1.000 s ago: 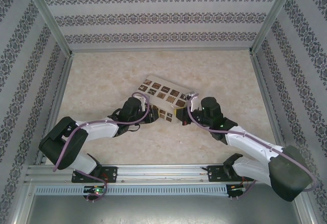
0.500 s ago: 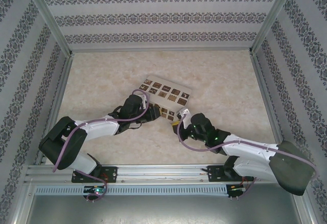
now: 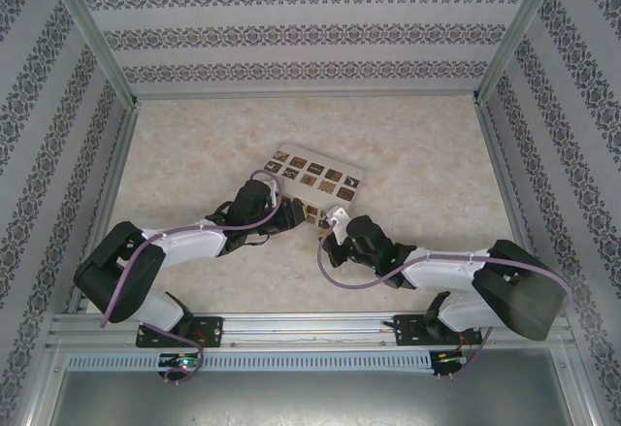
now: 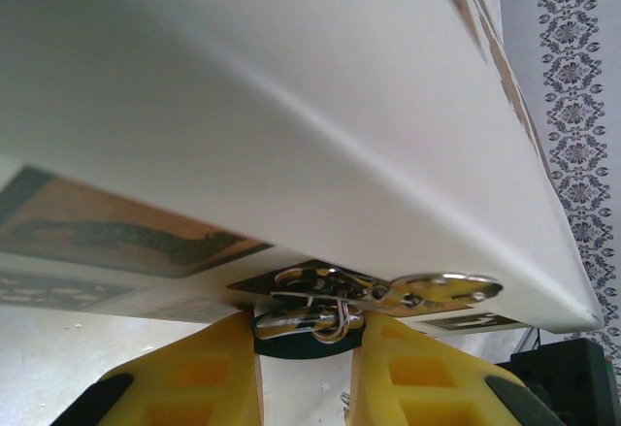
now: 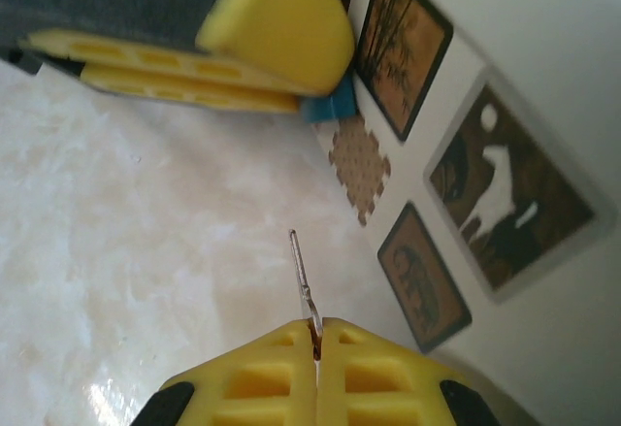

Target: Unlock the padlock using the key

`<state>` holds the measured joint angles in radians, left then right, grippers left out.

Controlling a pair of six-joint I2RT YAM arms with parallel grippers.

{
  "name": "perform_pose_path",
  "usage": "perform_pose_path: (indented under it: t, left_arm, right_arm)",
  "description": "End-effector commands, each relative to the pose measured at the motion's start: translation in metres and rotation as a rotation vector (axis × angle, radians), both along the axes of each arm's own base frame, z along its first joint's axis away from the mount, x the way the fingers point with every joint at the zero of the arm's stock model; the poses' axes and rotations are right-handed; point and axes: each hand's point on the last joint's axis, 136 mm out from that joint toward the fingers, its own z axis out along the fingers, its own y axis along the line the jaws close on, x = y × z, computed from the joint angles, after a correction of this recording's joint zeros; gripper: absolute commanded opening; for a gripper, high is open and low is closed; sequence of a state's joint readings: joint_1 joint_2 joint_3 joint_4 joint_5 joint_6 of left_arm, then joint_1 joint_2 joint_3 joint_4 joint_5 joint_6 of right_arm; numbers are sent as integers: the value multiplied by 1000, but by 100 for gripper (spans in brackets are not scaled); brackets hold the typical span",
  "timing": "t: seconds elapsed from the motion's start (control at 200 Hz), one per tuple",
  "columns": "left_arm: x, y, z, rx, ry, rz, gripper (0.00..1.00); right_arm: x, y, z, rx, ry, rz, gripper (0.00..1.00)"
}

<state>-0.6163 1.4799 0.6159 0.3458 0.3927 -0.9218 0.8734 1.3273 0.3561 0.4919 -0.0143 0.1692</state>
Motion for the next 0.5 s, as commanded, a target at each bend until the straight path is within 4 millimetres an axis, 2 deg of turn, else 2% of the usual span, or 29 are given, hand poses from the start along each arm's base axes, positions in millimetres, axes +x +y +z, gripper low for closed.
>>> perform_pose_path:
  t: [0.0,0.495]
  left_arm:
    - [2,-15,30,-63,-59,-30,23]
    - [1,-13,33,-60,-59,-30,23]
  right_arm:
    - [10,13,18,34,-80,2,0]
    - [20,15,16,18,-111,-27,0]
